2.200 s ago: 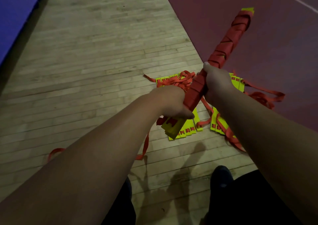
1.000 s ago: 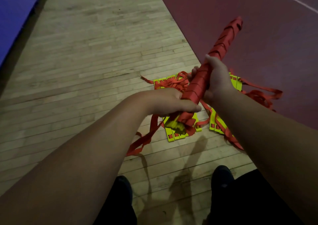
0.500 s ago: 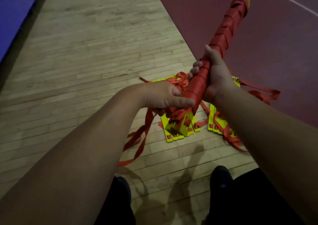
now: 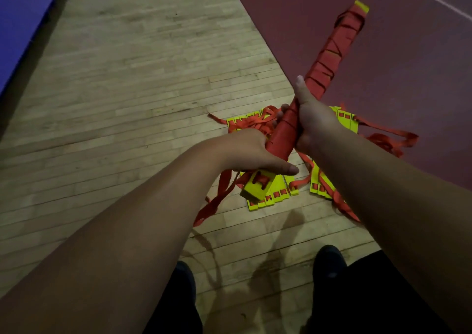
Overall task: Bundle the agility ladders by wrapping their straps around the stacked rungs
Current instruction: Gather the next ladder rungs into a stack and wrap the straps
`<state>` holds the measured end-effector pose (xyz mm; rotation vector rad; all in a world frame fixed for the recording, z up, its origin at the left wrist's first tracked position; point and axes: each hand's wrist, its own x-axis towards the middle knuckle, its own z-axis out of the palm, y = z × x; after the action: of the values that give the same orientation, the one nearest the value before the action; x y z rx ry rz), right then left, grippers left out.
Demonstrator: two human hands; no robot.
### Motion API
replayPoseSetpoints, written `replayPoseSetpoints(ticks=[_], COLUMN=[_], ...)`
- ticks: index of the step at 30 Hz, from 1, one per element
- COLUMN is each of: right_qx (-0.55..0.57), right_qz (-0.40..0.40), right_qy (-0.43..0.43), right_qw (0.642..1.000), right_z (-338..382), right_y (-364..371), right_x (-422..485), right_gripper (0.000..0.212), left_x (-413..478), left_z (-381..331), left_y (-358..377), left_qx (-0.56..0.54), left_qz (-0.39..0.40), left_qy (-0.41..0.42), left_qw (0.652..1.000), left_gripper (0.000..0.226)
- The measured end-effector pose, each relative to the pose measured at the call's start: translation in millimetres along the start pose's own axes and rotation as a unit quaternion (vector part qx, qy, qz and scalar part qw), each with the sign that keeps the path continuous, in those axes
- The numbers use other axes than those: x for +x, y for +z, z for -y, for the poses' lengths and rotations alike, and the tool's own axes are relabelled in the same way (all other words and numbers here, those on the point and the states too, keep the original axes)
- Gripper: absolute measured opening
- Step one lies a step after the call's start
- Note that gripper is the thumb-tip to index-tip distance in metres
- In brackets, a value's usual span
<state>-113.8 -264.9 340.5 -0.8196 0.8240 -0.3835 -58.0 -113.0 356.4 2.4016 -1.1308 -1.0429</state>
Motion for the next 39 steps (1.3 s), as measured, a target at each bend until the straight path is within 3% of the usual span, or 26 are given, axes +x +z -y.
replayPoseSetpoints(ticks=[4,6,10,12,14,16,18,20,24,28,31,33,35,39], right_qx=[0.016,0.045,0.157,0.183,0.157,0.109,0.054,0.002,-0.093,-0.192,-0.208,-0.202,-0.194,-0.084], right_qz=[0.000,0.011,0.093,0.133,0.127,0.092,0.043,-0.008,-0.079,-0.166,-0.172,-0.165,-0.152,-0.082], right_qy=[0.019,0.021,0.021,0.041,0.045,0.041,0.032,0.009,-0.053,-0.093,-0.097,-0.096,-0.087,-0.058], right_qw=[1.000,0.999,0.983,0.973,0.978,0.989,0.997,1.000,0.991,0.963,0.958,0.961,0.965,0.991], right_z=[2.6,6.4,20.1,25.8,26.7,22.3,15.9,11.4,4.3,-12.7,-10.3,-11.8,-11.5,6.8], right_y=[0.9,1.1,0.5,-0.1,0.4,1.6,2.3,1.1,-1.7,-12.2,0.2,-2.9,-9.1,-4.3], right_x=[-2.7,-7.9,-23.2,-26.9,-28.0,-26.5,-23.8,-20.2,-11.7,14.0,-8.8,-1.5,11.9,-9.6], right_gripper=[0.049,0.043,0.035,0.033,0.028,0.026,0.022,0.024,0.050,0.084,0.110,0.115,0.106,0.065], left_x=[-2.5,-4.8,-14.2,-15.1,-13.6,-8.4,-3.8,-1.3,1.6,5.5,8.5,10.3,11.5,7.4], left_z=[1.3,2.0,-7.3,-10.4,-10.0,-6.4,-2.7,0.4,3.3,-1.9,-8.7,-9.2,-6.0,-4.8], left_y=[-4.5,-7.1,-9.6,-9.6,-11.9,-14.4,-13.8,-11.6,-10.2,5.4,21.4,24.6,22.5,5.9], left_qx=[-0.041,-0.115,-0.311,-0.330,-0.250,-0.102,0.020,0.063,0.111,0.225,0.232,0.223,0.192,0.047], left_qz=[0.003,0.021,0.065,0.073,0.059,0.032,0.005,0.003,0.017,0.009,-0.019,-0.049,-0.061,-0.028], left_qy=[-0.001,0.009,0.050,0.058,0.055,0.057,0.065,0.075,0.074,0.057,0.022,0.017,0.036,0.072], left_qw=[0.999,0.993,0.947,0.939,0.965,0.993,0.998,0.995,0.991,0.973,0.972,0.973,0.979,0.996], left_gripper=[0.067,0.059,0.051,0.052,0.058,0.073,0.079,0.069,0.060,0.074,0.083,0.077,0.066,0.043])
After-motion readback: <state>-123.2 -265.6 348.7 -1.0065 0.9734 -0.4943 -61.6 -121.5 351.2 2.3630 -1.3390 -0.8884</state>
